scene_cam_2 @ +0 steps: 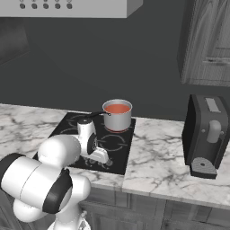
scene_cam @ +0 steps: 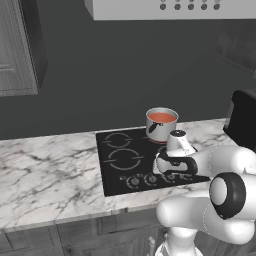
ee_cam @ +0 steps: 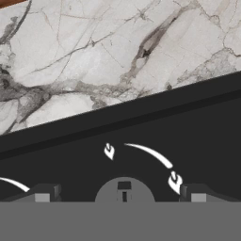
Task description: Wait until the marinara sauce is simmered to a deep red color and then turn off the stove.
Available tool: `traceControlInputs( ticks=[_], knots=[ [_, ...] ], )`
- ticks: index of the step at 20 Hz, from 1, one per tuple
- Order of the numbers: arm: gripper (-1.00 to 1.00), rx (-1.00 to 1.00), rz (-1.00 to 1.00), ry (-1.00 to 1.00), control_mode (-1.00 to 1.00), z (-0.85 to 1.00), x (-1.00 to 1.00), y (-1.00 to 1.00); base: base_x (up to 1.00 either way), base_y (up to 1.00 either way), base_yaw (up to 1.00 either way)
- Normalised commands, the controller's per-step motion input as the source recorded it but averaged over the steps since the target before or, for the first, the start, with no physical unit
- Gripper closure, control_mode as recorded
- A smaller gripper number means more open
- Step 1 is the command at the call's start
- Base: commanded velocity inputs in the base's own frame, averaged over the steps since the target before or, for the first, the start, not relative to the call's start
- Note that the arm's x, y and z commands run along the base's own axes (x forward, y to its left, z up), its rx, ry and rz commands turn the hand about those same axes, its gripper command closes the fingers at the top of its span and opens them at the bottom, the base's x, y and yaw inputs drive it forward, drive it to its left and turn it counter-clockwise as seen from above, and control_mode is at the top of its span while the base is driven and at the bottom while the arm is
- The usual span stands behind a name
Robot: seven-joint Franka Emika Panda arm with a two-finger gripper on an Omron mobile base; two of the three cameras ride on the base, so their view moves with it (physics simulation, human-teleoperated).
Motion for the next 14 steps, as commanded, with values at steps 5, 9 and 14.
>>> traceControlInputs(
  ticks=[5, 9, 14],
  knots=[
    [-1.00, 0.00, 0.00, 0.00, -1.00, 0.00, 0.00, 0.00, 0.00, 0.00, 0.00],
    [-1.00, 0.00, 0.00, 0.00, -1.00, 0.00, 0.00, 0.00, 0.00, 0.00, 0.00],
    [-1.00, 0.00, 0.00, 0.00, -1.00, 0.00, 0.00, 0.00, 0.00, 0.00, 0.00]
  ],
)
